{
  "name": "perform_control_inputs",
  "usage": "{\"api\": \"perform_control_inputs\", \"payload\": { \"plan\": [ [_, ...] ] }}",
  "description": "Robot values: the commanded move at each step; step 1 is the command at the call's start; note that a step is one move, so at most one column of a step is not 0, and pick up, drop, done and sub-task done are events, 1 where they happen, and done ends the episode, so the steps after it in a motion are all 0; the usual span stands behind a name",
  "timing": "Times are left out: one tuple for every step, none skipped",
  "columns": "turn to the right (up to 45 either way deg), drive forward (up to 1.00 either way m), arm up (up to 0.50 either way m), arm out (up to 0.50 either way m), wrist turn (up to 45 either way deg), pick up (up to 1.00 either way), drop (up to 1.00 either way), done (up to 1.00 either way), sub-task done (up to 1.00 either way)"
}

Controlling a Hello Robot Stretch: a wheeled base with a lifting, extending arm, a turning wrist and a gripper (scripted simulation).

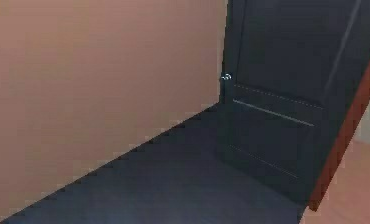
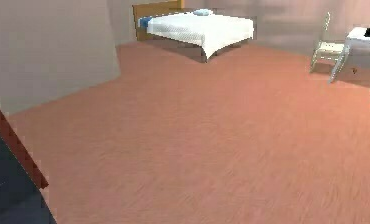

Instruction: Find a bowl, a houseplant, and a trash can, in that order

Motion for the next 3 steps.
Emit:
{"api": "perform_control_inputs", "payload": {
  "plan": [
    [42.0,0.00,0.00,0.00,0.0,0.00,0.00,0.00,0.00],
    [0.0,0.30,0.00,0.00,0.0,0.00,0.00,0.00,0.00],
    [-45.0,0.00,0.00,0.00,0.0,0.00,0.00,0.00,0.00]
  ]
}}
